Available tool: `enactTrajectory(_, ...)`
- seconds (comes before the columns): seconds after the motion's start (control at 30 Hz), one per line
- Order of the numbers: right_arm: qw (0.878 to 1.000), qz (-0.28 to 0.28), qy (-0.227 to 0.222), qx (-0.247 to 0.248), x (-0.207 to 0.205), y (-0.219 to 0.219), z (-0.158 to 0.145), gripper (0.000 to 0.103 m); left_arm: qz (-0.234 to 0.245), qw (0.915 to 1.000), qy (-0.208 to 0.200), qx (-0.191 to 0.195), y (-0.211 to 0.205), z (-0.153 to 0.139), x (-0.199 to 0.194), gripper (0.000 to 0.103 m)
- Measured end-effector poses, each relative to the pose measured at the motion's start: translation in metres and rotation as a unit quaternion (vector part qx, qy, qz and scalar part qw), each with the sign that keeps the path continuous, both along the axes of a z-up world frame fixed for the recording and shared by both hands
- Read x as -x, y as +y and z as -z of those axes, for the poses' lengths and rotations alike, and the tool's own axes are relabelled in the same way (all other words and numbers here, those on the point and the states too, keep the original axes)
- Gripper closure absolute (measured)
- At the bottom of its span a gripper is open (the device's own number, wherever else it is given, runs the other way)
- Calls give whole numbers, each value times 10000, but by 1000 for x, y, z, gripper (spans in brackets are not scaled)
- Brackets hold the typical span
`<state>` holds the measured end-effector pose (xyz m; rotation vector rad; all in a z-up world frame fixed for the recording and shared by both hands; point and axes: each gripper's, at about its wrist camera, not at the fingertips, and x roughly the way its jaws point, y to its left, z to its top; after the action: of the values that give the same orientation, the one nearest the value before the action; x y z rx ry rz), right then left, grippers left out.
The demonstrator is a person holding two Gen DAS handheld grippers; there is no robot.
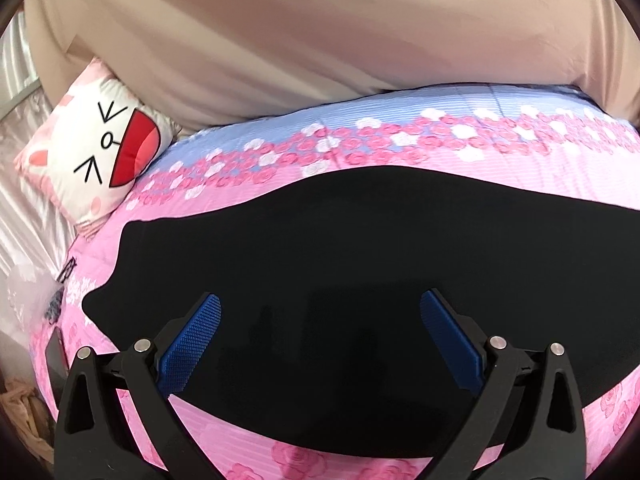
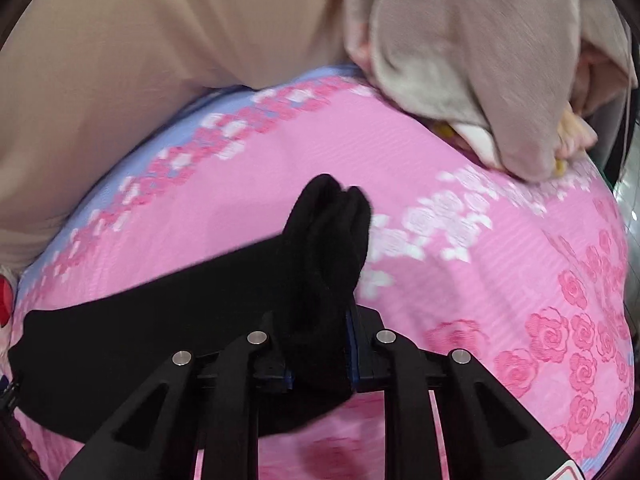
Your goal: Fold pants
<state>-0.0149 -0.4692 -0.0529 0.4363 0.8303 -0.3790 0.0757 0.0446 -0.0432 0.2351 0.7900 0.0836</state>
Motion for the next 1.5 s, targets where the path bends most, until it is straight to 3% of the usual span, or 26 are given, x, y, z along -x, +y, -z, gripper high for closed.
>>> enactTrajectory(0.23, 9885, -1347, -640, 267, -38, 136, -63, 86, -139, 9997, -46, 179, 37, -2, 6, 5)
enactTrajectory(0.33, 9831, -1667, -600, 471, -60, 182, -70, 86, -224, 9994, -40, 271, 54, -3, 9, 5)
enactTrajectory(0.4, 9841, -1615, -560, 490, -66, 188, -69, 86, -256, 9992, -53, 287, 65, -3, 12, 5)
enactTrajectory(0.6, 9964, -551, -424, 478, -29, 121, -64, 86, -260, 9996, -44, 114, 85, 1, 17, 5)
enactTrajectory(0.8, 9961, 601, -44, 651, 21, 48, -58, 85, -174, 9997, 65, 131, 73, 8, 6, 5)
enactTrajectory(1.1, 9972, 600, 118, 437, 14, 37, -22, 85, -138, 9998, 161, 20, 53, 11, 3, 5)
enactTrajectory(1.23, 9975, 620, 164, 301, 12, 31, -9, 80, -158, 9997, 197, -26, 52, 11, 4, 5)
enactTrajectory(1.3, 9973, 672, 210, 205, 14, 24, -2, 66, -182, 9996, 211, -68, 53, 12, 4, 5)
enactTrajectory(1.33, 9970, 717, 216, 190, 16, 20, 1, 47, -205, 9995, 214, -82, 54, 11, 4, 5)
enactTrajectory(1.37, 9957, 860, 248, 257, 21, 15, 3, 35, -224, 9995, 216, -82, 55, 10, 5, 5)
enactTrajectory(1.5, 9918, 1206, 321, 271, 40, -4, 11, 28, -306, 9993, 220, -50, 60, 6, 7, 5)
